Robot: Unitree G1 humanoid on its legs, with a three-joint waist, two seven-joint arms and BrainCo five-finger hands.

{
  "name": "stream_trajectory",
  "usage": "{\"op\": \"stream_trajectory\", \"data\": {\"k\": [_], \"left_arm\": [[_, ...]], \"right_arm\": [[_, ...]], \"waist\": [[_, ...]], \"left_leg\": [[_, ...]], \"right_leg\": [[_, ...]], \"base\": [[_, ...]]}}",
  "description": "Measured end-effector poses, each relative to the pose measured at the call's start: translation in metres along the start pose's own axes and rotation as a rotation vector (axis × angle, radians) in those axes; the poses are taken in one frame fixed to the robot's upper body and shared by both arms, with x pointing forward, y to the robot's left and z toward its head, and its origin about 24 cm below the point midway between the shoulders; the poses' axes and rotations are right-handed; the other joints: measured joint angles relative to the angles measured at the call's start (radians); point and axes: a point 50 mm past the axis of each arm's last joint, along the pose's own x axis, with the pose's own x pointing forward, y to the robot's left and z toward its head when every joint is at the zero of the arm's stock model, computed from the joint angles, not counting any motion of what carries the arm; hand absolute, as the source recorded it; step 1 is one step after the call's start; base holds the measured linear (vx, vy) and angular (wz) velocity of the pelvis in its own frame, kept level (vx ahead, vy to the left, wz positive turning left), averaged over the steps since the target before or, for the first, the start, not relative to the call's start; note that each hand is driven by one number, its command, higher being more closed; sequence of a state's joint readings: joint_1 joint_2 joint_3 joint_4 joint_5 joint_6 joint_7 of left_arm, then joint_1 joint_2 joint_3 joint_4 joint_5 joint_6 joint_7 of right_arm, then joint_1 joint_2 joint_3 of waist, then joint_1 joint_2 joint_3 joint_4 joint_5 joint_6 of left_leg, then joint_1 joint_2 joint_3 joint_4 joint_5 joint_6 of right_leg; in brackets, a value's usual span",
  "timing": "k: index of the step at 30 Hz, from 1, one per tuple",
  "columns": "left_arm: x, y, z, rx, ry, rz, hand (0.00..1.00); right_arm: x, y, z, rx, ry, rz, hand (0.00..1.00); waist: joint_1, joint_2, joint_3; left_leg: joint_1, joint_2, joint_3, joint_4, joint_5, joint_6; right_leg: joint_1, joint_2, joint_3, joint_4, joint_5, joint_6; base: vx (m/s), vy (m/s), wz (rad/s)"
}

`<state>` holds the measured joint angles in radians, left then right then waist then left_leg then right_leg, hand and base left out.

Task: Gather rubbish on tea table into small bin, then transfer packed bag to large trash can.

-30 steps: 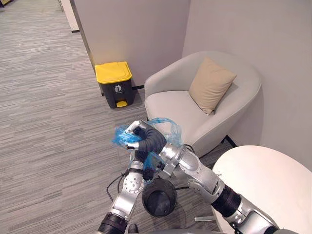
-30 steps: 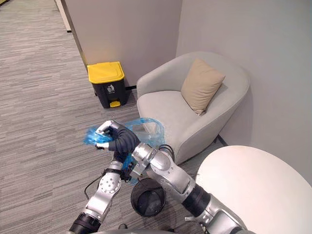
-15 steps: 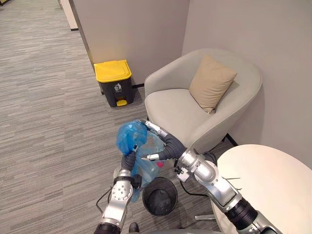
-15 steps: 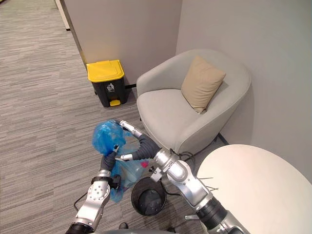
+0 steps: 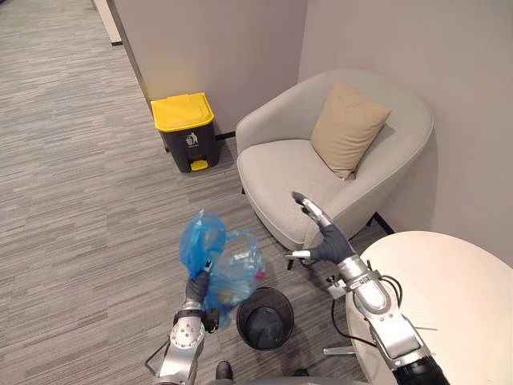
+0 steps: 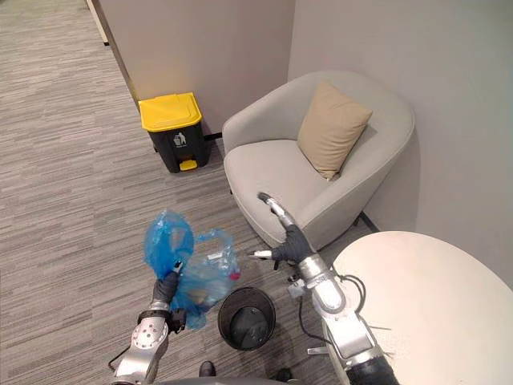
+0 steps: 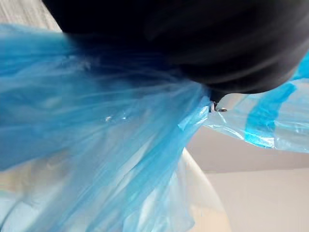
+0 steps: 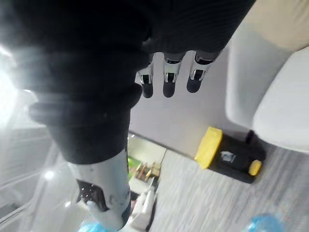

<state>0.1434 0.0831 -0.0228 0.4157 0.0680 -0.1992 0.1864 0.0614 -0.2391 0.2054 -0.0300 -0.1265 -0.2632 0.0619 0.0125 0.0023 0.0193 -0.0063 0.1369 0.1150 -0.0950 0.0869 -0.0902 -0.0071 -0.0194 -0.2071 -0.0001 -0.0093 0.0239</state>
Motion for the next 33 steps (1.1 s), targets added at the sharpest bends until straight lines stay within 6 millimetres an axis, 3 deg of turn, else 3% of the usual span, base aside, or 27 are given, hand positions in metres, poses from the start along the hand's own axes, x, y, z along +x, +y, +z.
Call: {"op": "stream_trajectory", "data": {"k": [6,9,11,20,27,33], "left_arm": [[-0.008,0.013,-0.023,-0.016,0.102,0.028,1.00],[-0.015,0.017,-0.041,-0.013,0.188,0.023,1.00],[-0.019,0.019,-0.048,-0.021,0.220,0.026,1.00],[-0.031,0.022,-0.067,-0.033,0.306,0.011,1.00],[-0.039,0.022,-0.078,-0.029,0.357,0.001,1.00],[-0.038,0.021,-0.076,-0.033,0.348,-0.012,1.00]], "right_arm": [[-0.027,0.000,-0.064,0.105,0.309,-0.095,0.00],[-0.052,-0.001,-0.101,0.215,0.510,-0.222,0.00],[-0.065,0.001,-0.114,0.239,0.593,-0.246,0.00],[-0.092,0.005,-0.134,0.278,0.739,-0.306,0.00],[-0.097,0.013,-0.139,0.296,0.777,-0.299,0.00],[-0.090,0.012,-0.137,0.292,0.764,-0.291,0.00]], "waist": [[-0.001,0.004,0.004],[0.000,0.009,0.008],[0.000,0.012,0.011],[-0.006,0.009,0.013],[-0.007,0.010,0.020],[0.001,0.012,0.064]], "left_leg": [[0.000,-0.002,-0.008,0.000,0.000,0.000],[0.001,-0.003,-0.014,0.000,0.000,0.000],[0.001,-0.005,-0.015,0.000,0.000,0.000],[0.012,-0.017,-0.024,0.000,0.000,0.001],[0.018,-0.016,-0.004,0.000,-0.006,-0.003],[-0.012,-0.017,0.049,0.014,-0.009,0.001]], "right_leg": [[0.001,-0.002,-0.009,-0.001,-0.001,0.001],[0.002,-0.004,-0.015,-0.003,-0.002,0.003],[0.003,-0.005,-0.016,-0.003,-0.002,0.004],[0.019,-0.017,-0.025,-0.002,-0.005,0.008],[0.011,-0.018,-0.004,0.004,-0.005,0.008],[-0.076,-0.024,0.056,0.082,-0.013,0.014]], "base": [[0.00,0.000,0.03],[0.00,0.000,0.06],[0.00,0.000,0.00],[0.00,0.007,0.03],[-0.01,0.002,-0.09],[-0.01,0.014,-0.28]]}}
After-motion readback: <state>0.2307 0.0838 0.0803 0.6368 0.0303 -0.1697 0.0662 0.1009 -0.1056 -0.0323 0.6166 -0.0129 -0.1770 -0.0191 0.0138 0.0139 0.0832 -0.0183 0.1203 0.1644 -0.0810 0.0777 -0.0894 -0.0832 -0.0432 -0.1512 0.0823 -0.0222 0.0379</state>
